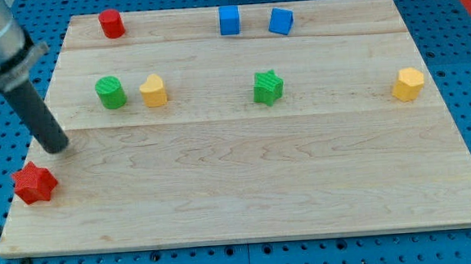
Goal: Push the red star to the bottom left of the board
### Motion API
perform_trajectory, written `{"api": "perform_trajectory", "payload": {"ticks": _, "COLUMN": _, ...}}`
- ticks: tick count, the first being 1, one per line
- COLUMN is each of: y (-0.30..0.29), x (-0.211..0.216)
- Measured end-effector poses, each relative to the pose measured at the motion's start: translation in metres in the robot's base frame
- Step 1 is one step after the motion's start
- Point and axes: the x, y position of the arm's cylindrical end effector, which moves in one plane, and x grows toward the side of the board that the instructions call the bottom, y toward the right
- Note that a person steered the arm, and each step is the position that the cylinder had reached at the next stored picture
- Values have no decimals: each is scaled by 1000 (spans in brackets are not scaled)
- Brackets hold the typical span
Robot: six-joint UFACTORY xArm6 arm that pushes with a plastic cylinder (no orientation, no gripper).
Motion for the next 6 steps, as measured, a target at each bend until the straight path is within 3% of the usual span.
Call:
{"api": "perform_trajectory", "payload": {"ticks": 1, "y": -36, "x": 16}}
{"api": "perform_trajectory", "payload": {"ticks": 2, "y": -20, "x": 59}}
{"api": "perform_trajectory", "payload": {"ticks": 4, "y": 8, "x": 72}}
{"api": "perform_trajectory", "payload": {"ticks": 5, "y": -10, "x": 33}}
{"api": "perform_trajectory", "payload": {"ticks": 6, "y": -28, "x": -80}}
